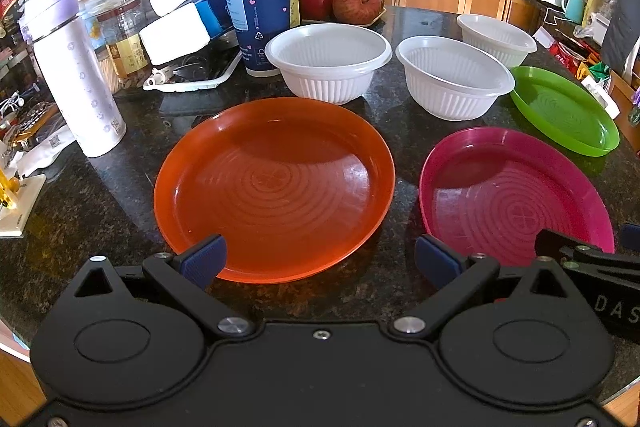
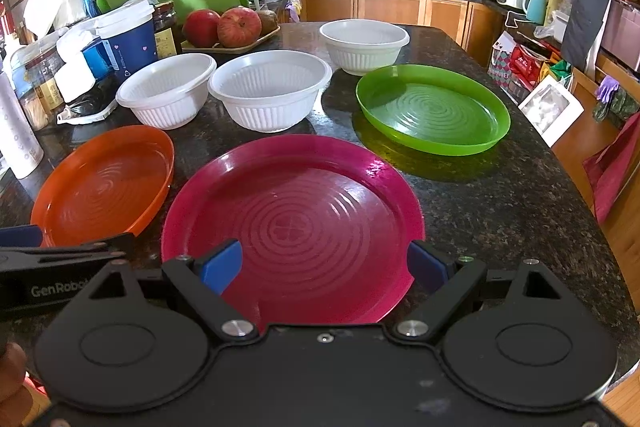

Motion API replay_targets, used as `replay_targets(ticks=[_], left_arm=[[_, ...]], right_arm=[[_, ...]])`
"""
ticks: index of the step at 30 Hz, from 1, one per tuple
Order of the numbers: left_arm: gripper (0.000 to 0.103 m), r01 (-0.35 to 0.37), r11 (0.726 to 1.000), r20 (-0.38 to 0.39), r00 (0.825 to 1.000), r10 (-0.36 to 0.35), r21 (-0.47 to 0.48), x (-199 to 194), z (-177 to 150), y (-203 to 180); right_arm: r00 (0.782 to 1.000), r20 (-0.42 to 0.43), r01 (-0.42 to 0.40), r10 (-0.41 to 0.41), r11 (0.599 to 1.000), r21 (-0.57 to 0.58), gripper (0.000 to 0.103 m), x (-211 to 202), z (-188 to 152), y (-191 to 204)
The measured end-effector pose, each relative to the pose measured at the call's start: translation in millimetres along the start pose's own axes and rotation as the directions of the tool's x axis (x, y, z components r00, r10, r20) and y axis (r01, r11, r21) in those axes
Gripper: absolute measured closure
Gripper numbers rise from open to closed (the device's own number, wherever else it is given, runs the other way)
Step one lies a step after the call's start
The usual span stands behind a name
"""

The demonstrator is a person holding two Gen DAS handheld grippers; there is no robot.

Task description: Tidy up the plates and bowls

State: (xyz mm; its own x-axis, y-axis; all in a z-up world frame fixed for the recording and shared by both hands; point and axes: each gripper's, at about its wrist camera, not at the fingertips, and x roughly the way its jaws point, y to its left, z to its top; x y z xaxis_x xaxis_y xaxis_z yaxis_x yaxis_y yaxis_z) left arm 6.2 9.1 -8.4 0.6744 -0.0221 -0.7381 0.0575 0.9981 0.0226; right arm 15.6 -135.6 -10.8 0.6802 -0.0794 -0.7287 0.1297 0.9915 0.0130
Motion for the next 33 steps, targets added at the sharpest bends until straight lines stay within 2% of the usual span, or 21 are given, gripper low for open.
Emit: replay_targets(ticks=[14, 17, 21, 23, 25, 27, 30, 33], left_arm=[[0.004, 0.008, 1.000, 0.003, 1.000, -0.008, -0.003, -1.2, 0.4, 3.2], [0.007, 0.009, 1.000, 0.027, 1.000, -0.009, -0.004, -4.5, 0.2, 4.8], [0.008, 0.003, 1.000, 0.080, 0.997, -0.004, 0.005, -11.8, 1.0, 5.5], [0.008, 0.005, 1.000, 0.103, 0.995, -0.006, 0.011, -13.9, 2.8, 6.1], [0.008, 0.010, 1.000, 0.117, 0.993, -0.012, 0.019, -15.0, 4.9, 7.6], [0.008, 0.019, 0.999, 0.131, 0.991, -0.023, 0.032, -15.4, 7.0, 9.2], [0.008, 0.030, 0.998, 0.152, 0.988, -0.038, 0.052, -14.9, 9.9, 11.2], [0.008, 0.052, 0.996, 0.168, 0.984, -0.064, 0.071, -15.0, 12.8, 13.9]], right_arm=[[1.000, 0.013, -0.006, 0.006, 1.000, -0.002, 0.009, -2.8, -1.5, 1.7], [0.999, 0.042, -0.011, 0.012, 1.000, -0.013, 0.010, -6.7, -2.5, 3.5], [0.992, 0.124, 0.000, 0.005, 0.999, -0.046, 0.010, -14.7, -3.1, 10.0], [0.981, 0.192, 0.038, -0.024, 0.997, -0.071, 0.009, -19.9, -5.4, 15.0], [0.969, 0.233, 0.110, -0.089, 0.991, -0.080, 0.003, -21.6, -6.7, 20.5], [0.965, 0.237, 0.132, -0.111, 0.988, -0.074, 0.003, -20.4, -6.6, 23.2], [0.976, 0.205, 0.078, -0.068, 0.996, -0.037, 0.006, -16.3, -4.7, 20.0], [0.968, 0.237, 0.084, -0.079, 0.996, -0.010, 0.009, -16.6, -6.0, 21.6]])
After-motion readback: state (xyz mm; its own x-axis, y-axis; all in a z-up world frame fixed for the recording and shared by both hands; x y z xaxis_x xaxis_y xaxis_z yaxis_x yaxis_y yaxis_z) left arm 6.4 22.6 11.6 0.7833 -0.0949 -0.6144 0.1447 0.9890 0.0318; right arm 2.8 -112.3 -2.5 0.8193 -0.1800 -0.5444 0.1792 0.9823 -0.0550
